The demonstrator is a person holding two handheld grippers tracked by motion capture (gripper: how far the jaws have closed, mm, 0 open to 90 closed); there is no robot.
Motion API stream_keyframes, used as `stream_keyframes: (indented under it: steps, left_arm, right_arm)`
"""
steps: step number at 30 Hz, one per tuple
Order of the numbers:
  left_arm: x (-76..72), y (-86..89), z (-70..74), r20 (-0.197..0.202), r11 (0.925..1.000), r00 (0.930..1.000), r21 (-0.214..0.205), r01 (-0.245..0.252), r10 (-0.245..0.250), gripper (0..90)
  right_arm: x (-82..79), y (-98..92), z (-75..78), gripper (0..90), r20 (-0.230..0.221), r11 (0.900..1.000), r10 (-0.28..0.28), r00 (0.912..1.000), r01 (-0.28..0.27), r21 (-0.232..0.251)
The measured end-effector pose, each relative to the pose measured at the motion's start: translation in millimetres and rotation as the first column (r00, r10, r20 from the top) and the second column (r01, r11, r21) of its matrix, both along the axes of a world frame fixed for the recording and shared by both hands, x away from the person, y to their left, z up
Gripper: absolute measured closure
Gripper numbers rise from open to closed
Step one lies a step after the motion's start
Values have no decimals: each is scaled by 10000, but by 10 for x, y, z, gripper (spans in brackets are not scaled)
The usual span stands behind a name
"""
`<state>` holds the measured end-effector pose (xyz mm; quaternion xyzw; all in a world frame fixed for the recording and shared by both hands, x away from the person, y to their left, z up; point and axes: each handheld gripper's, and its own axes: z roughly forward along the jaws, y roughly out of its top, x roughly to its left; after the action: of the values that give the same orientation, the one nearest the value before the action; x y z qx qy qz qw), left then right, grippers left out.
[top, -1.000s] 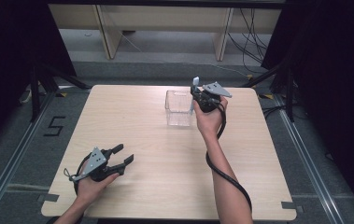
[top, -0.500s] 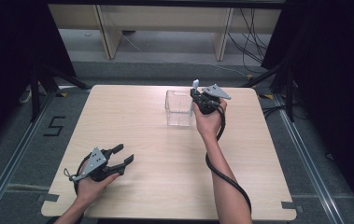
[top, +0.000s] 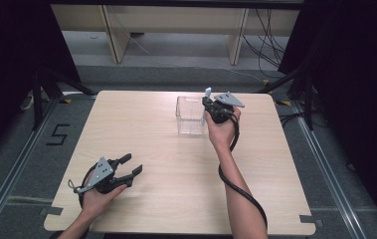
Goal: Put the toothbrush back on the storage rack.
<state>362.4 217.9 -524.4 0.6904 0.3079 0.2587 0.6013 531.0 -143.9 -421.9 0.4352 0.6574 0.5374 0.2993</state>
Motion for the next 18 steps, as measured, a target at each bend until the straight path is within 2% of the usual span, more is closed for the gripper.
stream_keyframes:
  steps: [7,9,11,13,15,18]
  left_arm:
    - [-1,0,0,2,10000,10000,0,1,-1,373]
    - [0,-1,0,-1,10000,10000,2,3,-3,373]
    - [-1,-1,0,0,10000,10000,1,2,-2,372]
    - [0,0,0,-1,10000,10000,0,3,-3,373]
    - [0,1,0,-2,10000,10000,-3,6,-6,373]
    - [-1,0,0,3,10000,10000,0,8,-8,373]
  right_arm:
    - [-7,14,-50,850,-190,9999,-85,9998,87,111]
    - [2,2,-61,850,-135,10000,-4,9999,3,-68]
    - [-2,9,-78,850,-206,10000,-82,9998,83,43]
    - [7,8,-91,850,-155,10000,-37,9999,35,-90]
    - [-3,15,-100,850,-350,9999,-111,9993,113,71]
    - [10,9,-124,850,-282,10000,-58,9996,57,-29]
